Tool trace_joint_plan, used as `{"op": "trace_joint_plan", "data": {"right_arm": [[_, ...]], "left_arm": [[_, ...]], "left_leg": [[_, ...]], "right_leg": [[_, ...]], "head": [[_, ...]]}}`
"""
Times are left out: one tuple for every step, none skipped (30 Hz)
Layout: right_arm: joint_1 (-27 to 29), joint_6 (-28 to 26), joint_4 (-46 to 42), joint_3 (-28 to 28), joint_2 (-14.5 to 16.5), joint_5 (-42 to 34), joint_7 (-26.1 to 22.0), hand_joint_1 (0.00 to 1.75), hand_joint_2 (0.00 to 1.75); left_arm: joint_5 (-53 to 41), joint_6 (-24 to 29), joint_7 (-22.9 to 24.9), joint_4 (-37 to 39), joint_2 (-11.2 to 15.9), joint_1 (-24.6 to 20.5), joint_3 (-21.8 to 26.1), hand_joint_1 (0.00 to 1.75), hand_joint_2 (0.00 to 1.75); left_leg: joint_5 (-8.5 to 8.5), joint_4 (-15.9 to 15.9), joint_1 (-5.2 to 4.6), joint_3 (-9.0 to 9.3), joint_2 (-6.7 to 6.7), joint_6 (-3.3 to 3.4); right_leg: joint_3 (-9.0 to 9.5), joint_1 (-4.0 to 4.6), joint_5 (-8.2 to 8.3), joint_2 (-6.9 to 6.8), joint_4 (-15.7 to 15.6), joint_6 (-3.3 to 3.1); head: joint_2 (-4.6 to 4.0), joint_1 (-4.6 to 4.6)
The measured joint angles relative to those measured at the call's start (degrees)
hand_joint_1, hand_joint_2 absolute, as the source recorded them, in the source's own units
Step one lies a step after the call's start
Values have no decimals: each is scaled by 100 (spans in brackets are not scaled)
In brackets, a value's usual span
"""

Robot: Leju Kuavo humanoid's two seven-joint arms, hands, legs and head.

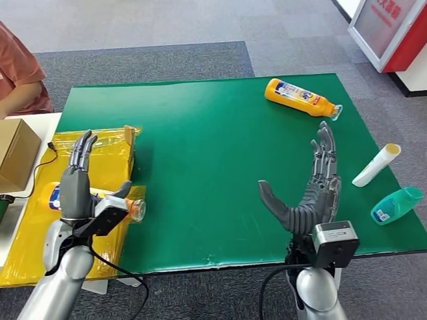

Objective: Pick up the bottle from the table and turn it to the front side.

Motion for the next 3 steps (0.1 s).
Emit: {"op": "trace_joint_plan", "data": {"right_arm": [[49, 10, -16, -2, -9, 11, -5, 0, 175], [95, 58, -27, -4, -25, 14, 6, 0, 175], [119, 81, -33, -5, -33, 17, 12, 0, 175]], "left_arm": [[656, -314, -196, -236, -14, 128, -31, 0, 175], [1317, -666, -378, -466, -32, 271, -50, 0, 175], [1636, -836, -466, -580, -40, 344, -60, 0, 175]], "left_leg": [[-3, 0, 0, 0, 0, 1], [-6, 0, 0, 0, 1, 3], [-8, 0, 0, 0, 1, 3]], "right_leg": [[0, 0, -1, 1, 0, 1], [1, 0, -3, 1, 0, 3], [1, 0, -4, 1, -1, 3]], "head": [[0, -1], [0, -1], [0, -1]]}}
